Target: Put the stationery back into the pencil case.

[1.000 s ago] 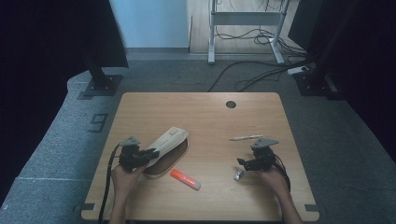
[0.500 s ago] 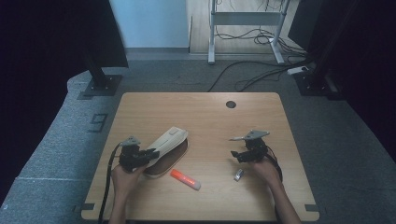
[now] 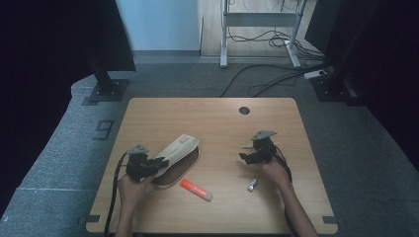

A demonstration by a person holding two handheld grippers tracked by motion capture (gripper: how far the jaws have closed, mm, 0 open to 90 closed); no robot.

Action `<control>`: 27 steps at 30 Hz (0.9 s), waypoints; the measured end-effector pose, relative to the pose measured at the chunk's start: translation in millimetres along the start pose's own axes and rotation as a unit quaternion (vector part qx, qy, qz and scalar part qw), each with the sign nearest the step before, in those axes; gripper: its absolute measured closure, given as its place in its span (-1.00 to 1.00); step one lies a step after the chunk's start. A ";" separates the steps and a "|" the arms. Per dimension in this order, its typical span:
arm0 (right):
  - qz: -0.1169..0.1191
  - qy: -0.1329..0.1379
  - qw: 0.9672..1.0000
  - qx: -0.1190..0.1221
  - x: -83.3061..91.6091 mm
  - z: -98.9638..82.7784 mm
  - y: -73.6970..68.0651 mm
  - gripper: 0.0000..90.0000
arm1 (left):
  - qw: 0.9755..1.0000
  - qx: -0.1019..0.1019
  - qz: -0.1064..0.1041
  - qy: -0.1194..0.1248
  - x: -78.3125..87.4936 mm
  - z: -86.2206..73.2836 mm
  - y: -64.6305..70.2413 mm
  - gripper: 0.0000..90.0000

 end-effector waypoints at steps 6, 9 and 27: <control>0.006 -0.006 1.000 -0.001 -16.9 5.4 1.0 -0.75 | 1.000 0.000 -0.002 -0.001 -0.4 -0.2 0.4 0.60; 0.016 -0.014 1.000 -0.003 -24.5 4.2 -0.8 -0.75 | 1.000 0.000 -0.002 -0.001 -0.5 -0.3 0.4 0.60; 0.038 -0.023 0.999 -0.010 -9.2 -10.9 -14.7 -0.72 | 1.000 -0.001 -0.007 -0.002 -2.8 -0.4 2.8 0.60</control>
Point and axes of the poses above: each handheld gripper's, and its own axes: x roughly backward along the jaws, z roughly out of its top, y roughly to its right, the point moved 8 cm from there along -x, roughly forward along the jaws, and after that the axes turned 14 degrees about y, right-handed, at the moved point
